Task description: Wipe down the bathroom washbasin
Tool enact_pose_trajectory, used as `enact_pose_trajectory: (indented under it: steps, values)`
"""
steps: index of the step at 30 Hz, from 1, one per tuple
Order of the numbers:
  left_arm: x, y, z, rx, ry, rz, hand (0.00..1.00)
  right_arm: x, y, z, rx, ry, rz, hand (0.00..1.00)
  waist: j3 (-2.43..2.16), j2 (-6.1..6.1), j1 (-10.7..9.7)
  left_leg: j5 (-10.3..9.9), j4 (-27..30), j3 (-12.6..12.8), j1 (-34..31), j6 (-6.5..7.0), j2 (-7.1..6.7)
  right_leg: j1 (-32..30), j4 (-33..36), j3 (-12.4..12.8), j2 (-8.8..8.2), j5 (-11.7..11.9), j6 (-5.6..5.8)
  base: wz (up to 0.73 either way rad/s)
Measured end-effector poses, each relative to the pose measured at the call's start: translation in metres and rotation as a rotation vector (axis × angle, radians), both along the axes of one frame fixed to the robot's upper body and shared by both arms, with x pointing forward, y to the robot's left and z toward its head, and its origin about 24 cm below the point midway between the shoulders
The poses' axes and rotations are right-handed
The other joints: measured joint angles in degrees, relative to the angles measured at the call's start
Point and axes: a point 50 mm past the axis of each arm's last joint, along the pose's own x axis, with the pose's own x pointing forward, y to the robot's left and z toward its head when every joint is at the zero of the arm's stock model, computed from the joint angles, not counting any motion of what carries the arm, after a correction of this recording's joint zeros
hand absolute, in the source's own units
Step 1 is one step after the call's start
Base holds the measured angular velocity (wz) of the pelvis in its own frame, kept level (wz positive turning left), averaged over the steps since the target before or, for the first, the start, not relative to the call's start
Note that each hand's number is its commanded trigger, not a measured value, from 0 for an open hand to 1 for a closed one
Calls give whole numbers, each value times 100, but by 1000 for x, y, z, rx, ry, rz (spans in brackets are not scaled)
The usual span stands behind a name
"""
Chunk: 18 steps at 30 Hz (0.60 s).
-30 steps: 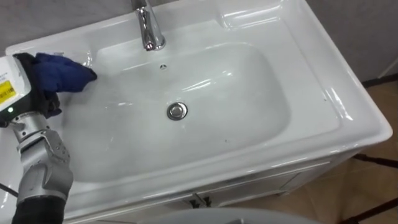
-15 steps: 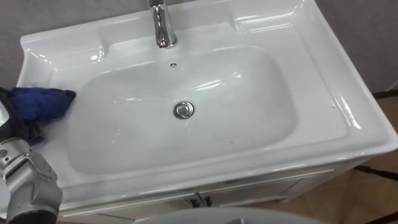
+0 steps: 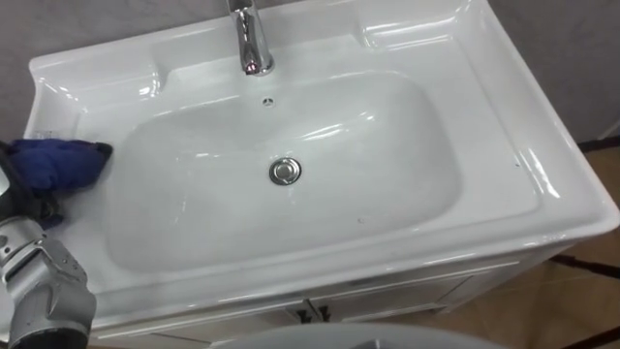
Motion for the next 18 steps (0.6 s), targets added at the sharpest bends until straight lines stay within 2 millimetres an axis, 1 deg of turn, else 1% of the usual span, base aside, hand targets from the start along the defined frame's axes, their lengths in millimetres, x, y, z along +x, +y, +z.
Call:
enact_pose_trajectory:
  steps: [2,8,13,14,18]
  values:
    - [2,-1,4,6,-18,-7,100,0,0,0,-2,0,0,0,13,26,1,0,0,0,0,0,-1,0,0,0,-1,0,0,0]
    - [7,-3,13,18,-58,-22,100,-1,0,0,-1,1,-7,0,9,76,-1,0,0,-1,0,0,-3,1,0,-6,-3,-1,1,0]
    - [11,-5,20,28,-94,-38,100,-3,0,0,3,-1,-24,0,12,83,-21,0,0,-2,-3,0,-5,0,-8,-23,-9,-1,2,0]
    - [11,-6,22,30,-101,-42,100,-6,0,0,2,5,-28,0,11,84,-23,0,1,-2,-1,0,-6,2,-7,-27,-12,-2,4,0]
    - [12,-6,23,32,-106,-44,100,-6,0,0,-5,4,-30,0,9,94,-25,0,1,-2,-1,0,-7,3,-6,-36,-15,-2,4,0]
